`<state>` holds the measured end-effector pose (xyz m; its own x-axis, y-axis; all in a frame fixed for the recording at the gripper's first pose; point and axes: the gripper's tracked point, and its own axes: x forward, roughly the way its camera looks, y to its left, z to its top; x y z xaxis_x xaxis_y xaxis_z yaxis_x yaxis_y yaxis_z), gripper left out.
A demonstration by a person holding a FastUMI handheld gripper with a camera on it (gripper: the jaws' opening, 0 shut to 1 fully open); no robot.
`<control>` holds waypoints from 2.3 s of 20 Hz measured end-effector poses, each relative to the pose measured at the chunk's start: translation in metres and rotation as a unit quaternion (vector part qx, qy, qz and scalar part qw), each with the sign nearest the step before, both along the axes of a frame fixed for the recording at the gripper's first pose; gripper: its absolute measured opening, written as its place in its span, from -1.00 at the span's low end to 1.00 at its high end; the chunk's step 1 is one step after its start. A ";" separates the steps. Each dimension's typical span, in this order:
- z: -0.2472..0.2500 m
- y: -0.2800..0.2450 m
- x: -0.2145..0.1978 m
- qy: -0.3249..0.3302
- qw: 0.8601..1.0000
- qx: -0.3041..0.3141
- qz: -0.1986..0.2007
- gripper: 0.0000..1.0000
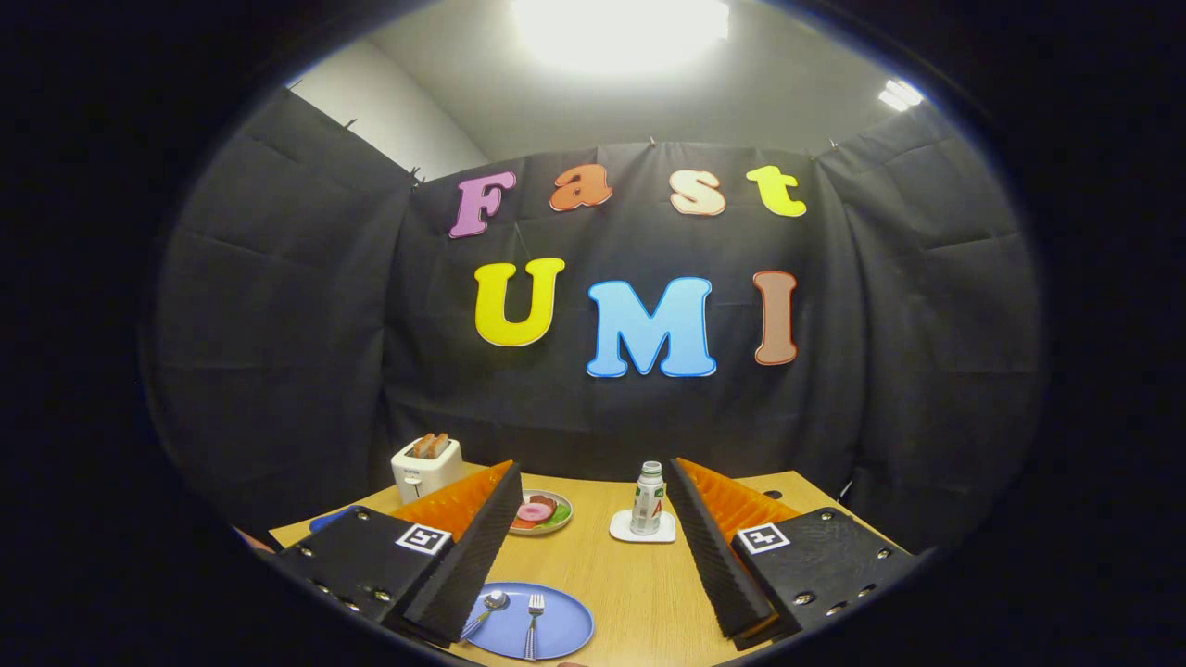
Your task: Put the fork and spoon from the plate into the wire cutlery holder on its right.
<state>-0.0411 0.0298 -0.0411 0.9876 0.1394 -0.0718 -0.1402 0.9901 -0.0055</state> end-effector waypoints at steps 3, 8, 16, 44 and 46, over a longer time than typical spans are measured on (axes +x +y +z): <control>-0.020 0.018 0.000 0.023 0.999 -0.030 0.007 0.93; -0.081 0.030 -0.003 0.105 0.991 -0.080 0.015 0.93; -0.178 0.046 -0.013 0.280 0.956 -0.080 0.029 0.93; -0.339 0.063 -0.057 0.606 0.763 -0.192 0.119 -0.69; -0.333 0.064 -0.053 0.613 0.756 -0.189 0.125 -0.86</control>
<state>-0.0937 0.0937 -0.3739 0.0915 0.0511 -0.9945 -0.4524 0.8918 0.0042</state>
